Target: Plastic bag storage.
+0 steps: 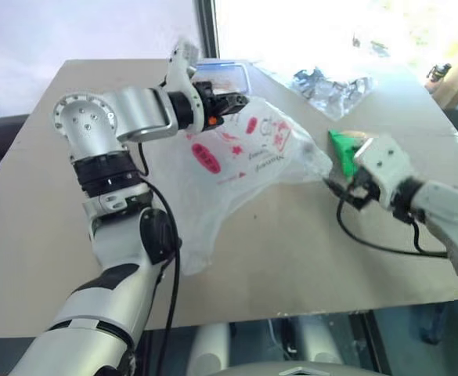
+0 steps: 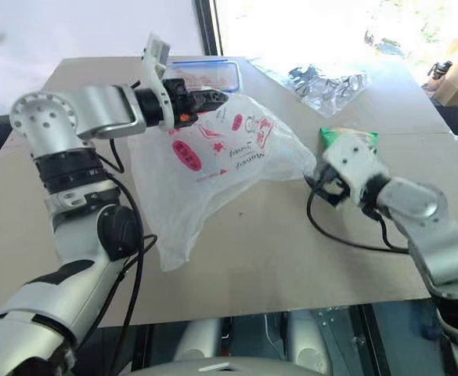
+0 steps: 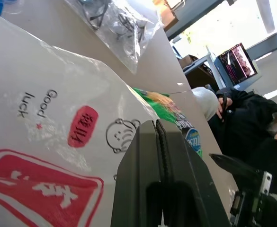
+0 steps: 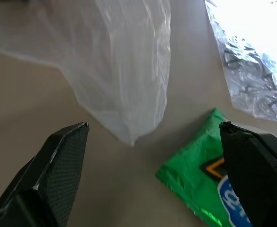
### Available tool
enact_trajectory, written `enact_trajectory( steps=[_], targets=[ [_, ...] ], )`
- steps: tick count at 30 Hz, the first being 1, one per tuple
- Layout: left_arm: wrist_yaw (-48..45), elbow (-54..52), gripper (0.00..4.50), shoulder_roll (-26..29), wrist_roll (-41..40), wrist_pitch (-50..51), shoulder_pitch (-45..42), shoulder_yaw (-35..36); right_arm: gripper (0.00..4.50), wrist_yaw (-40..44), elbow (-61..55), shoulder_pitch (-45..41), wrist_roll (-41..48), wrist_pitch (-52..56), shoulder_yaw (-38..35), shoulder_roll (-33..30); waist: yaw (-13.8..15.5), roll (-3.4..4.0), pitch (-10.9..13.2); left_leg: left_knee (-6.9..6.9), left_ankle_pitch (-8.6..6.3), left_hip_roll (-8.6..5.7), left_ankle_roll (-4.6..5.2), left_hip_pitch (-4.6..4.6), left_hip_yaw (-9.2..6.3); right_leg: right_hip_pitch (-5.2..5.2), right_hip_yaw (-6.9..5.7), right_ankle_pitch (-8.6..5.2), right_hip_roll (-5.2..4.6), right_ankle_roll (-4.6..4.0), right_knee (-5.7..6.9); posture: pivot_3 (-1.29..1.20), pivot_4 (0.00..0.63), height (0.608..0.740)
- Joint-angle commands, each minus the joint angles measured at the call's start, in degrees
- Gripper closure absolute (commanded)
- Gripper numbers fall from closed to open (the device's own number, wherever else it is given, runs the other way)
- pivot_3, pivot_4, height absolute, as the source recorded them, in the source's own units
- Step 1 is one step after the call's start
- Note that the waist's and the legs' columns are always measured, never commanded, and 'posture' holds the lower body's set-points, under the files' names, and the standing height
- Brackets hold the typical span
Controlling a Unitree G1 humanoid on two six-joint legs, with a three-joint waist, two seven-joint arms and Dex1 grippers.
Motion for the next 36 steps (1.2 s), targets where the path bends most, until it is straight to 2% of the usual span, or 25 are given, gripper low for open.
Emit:
enact_trajectory(
  steps=[1, 3, 7, 10, 12, 14, 15, 16, 17, 18, 20, 22, 23, 27, 32, 35, 36],
  targets=[
    [-2.3, -2.3, 4.50, 0.6, 1.1, -2.2, -0.8, -0.4, 0.06, -3.6, 6.3, 0.6, -12.7, -9.9, 4.1, -4.7, -0.1, 0.00, 0.0, 0.02, 0.00, 0.00, 0.00, 0.03, 0.01, 0.03, 0.01, 0.00, 0.00, 0.00, 0.00, 0.00, 0.150, 0.740],
    [-2.9, -2.7, 4.50, 0.5, 1.4, -2.2, -0.6, -0.4, 0.06, -5.6, 12.5, -0.6, -17.7, -14.6, 6.3, -5.4, 0.0, -0.01, 0.0, 0.06, 0.00, -0.01, 0.01, 0.07, 0.01, 0.07, 0.02, 0.00, 0.00, 0.01, 0.01, 0.00, 0.150, 0.740],
    [-4.4, -4.6, 4.50, 0.9, 2.5, -1.6, 0.2, -1.7, 0.06, -9.5, 26.5, -5.6, -25.1, -23.1, 10.0, -2.9, -0.2, 0.00, 0.0, 0.07, 0.00, -0.01, 0.01, 0.07, -0.01, 0.08, 0.02, 0.00, 0.01, 0.00, 0.01, 0.00, 0.150, 0.740],
    [-8.8, -9.9, 4.50, 3.6, 3.1, -1.3, 2.7, -5.8, 0.06, -8.9, 34.4, -8.2, -27.4, -28.4, 11.9, -1.0, -0.2, 0.01, 0.0, 0.04, 0.01, 0.00, 0.00, 0.08, -0.01, 0.08, 0.03, 0.00, 0.01, 0.00, -0.01, 0.00, 0.150, 0.740],
    [-19.4, -19.7, 4.50, 8.9, 2.4, -4.3, 7.0, -12.7, 0.06, -8.3, 37.7, -9.7, -27.9, -30.4, 11.9, 0.3, -0.4, 0.03, 0.0, -0.01, 0.01, 0.01, -0.01, 0.09, 0.02, 0.07, 0.07, 0.00, 0.01, 0.00, -0.03, 0.00, 0.150, 0.740],
    [-30.9, -30.6, 4.50, 16.4, 1.9, -7.5, 12.3, -18.6, 1.08, -7.8, 39.4, -10.4, -27.6, -31.3, 10.9, 1.5, -0.4, 0.05, 0.0, -0.12, 0.05, 0.07, -0.08, 0.09, 0.03, 0.03, 0.13, 0.00, 0.03, -0.01, -0.08, 0.00, 0.150, 0.740],
    [-37.5, -37.3, 4.50, 22.2, 4.5, -11.8, 16.0, -22.9, 1.08, -7.5, 39.5, -10.4, -27.4, -31.4, 10.3, 1.9, -0.5, 0.06, 0.0, -0.12, 0.05, 0.08, -0.08, 0.09, 0.03, 0.03, 0.13, 0.00, 0.03, -0.01, -0.10, 0.00, 0.150, 0.740],
    [-43.1, -42.5, 3.99, 26.8, 8.1, -17.4, 19.7, -26.2, 1.73, -7.4, 39.5, -10.4, -27.1, -31.4, 9.6, 2.2, -0.7, 0.06, 0.0, -0.15, 0.05, 0.10, -0.10, 0.10, 0.05, 0.02, 0.15, 0.00, 0.03, -0.01, -0.13, 0.00, 0.150, 0.740],
    [-46.4, -45.9, 3.91, 29.6, 9.5, -20.4, 22.8, -27.6, 1.96, -7.3, 39.4, -10.3, -27.1, -31.4, 9.2, 2.5, -0.4, 0.11, 0.0, -0.20, 0.04, 0.10, -0.10, 0.13, 0.08, 0.01, 0.21, 0.00, 0.03, -0.02, -0.15, 0.00, 0.150, 0.740],
    [-48.2, -48.6, 3.53, 32.0, 12.8, -24.8, 26.0, -29.0, 2.34, -7.3, 39.3, -10.0, -26.9, -31.3, 8.8, 2.8, -0.4, 0.12, 0.0, -0.21, 0.04, 0.08, -0.11, 0.18, 0.12, 0.03, 0.22, 0.00, 0.02, -0.02, -0.15, 0.00, 0.150, 0.740],
    [-50.3, -50.4, 2.89, 34.2, 17.5, -31.6, 30.1, -30.5, 2.89, -7.2, 39.3, -10.0, -26.9, -31.2, 8.3, 3.5, 0.1, 0.20, 0.0, -0.22, 0.04, 0.09, -0.10, 0.29, 0.32, 0.07, 0.29, -0.01, 0.01, -0.03, -0.14, 0.00, 0.150, 0.740],
    [-52.5, -51.0, 2.01, 35.4, 20.8, -36.0, 32.5, -31.8, 3.84, -7.0, 39.1, -9.8, -26.8, -30.7, 7.6, 4.2, 0.4, 0.18, 0.0, -0.16, 0.03, 0.09, -0.07, 0.29, 0.28, 0.11, 0.21, 0.00, 0.03, -0.05, -0.10, 0.00, 0.150, 0.740],
    [-53.7, -51.3, 1.96, 36.0, 22.7, -38.0, 33.4, -32.7, 4.31, -6.8, 38.9, -9.7, -26.7, -30.5, 7.3, 4.6, 0.4, 0.18, 0.0, -0.05, 0.00, 0.10, 0.00, 0.29, 0.23, 0.16, 0.17, 0.00, 0.05, -0.06, -0.06, 0.00, 0.150, 0.740],
    [-55.8, -50.8, 1.96, 38.4, 31.8, -45.1, 36.6, -37.4, 4.41, -6.0, 38.0, -9.8, -26.6, -29.5, 6.5, 6.2, 0.1, 0.19, 0.0, 0.19, -0.11, 0.13, 0.28, 0.33, 0.21, 0.29, 0.20, 0.00, 0.11, -0.05, -0.05, 0.00, 0.150, 0.740],
    [-54.9, -49.8, 1.96, 36.6, 41.4, -51.4, 38.4, -43.0, 4.41, -5.0, 36.5, -9.5, -27.1, -28.0, 5.9, 7.1, 0.1, 0.20, 0.0, 0.22, -0.14, 0.16, 0.34, 0.29, 0.17, 0.29, 0.18, 0.00, 0.15, -0.04, -0.03, 0.00, 0.150, 0.740],
    [-53.8, -48.2, 1.09, 34.1, 45.9, -52.3, 38.0, -45.8, 4.50, -4.5, 34.9, -8.9, -27.2, -27.0, 5.4, 7.3, 0.1, 0.20, 0.0, 0.21, -0.17, 0.16, 0.37, 0.29, 0.17, 0.29, 0.18, 0.00, 0.16, -0.04, -0.04, 0.00, 0.150, 0.740],
    [-53.5, -47.8, 0.63, 33.6, 47.3, -52.7, 37.8, -46.4, 4.50, -4.3, 34.3, -8.7, -27.2, -26.6, 5.3, 7.2, 0.1, 0.20, 0.0, 0.22, -0.17, 0.16, 0.38, 0.27, 0.16, 0.29, 0.17, 0.00, 0.16, -0.03, -0.04, 0.00, 0.150, 0.740]
  ],
)
